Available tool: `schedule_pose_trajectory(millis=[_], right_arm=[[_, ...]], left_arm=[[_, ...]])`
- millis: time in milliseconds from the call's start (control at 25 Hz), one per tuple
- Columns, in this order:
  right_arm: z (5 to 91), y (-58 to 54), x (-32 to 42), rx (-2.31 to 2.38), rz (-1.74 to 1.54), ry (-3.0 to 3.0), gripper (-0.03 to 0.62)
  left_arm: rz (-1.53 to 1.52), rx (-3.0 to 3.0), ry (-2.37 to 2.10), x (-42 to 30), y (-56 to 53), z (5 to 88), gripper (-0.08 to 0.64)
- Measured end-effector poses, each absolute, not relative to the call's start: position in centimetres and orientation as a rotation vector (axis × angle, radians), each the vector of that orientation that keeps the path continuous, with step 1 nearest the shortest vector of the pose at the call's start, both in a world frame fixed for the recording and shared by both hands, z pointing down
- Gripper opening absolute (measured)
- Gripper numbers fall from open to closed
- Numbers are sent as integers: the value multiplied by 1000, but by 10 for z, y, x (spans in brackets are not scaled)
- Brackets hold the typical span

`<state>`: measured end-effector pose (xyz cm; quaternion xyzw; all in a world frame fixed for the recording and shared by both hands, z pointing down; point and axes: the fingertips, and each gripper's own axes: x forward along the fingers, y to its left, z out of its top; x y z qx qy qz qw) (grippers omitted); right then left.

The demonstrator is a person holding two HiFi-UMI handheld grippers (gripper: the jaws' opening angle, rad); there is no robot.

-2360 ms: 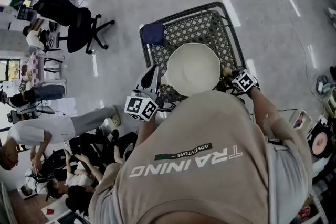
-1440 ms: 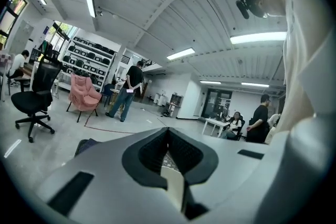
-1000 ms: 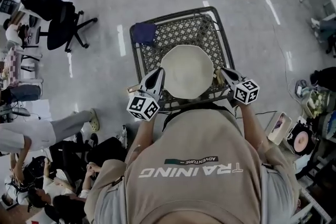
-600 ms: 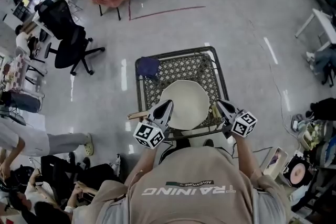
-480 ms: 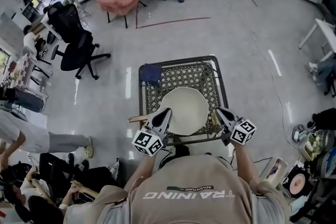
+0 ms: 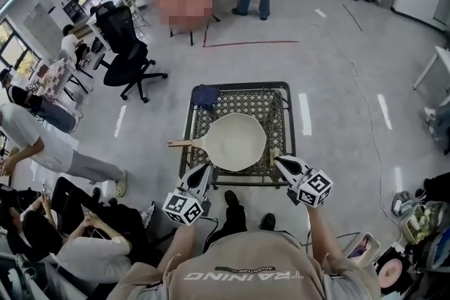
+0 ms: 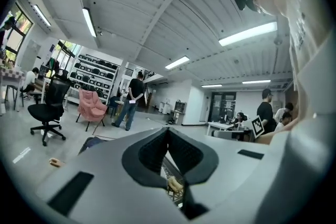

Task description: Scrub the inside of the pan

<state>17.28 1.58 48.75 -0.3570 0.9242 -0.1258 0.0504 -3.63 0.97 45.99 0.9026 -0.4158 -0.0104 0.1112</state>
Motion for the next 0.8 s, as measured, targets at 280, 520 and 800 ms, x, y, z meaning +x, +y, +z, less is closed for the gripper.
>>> schedule_pose_trajectory(millis=[280, 520, 800], right_arm=[[463, 54, 145, -1068, -278, 2847, 18], [450, 94, 116, -1127, -205, 2889, 18], [451, 164, 96, -1335, -200, 2834, 18]], left_arm=[[17, 2601, -1349, -66, 78, 457, 18], [-73, 2606, -1331, -89, 118, 450, 18], [-135, 2610, -1282, -122, 178, 448, 18]])
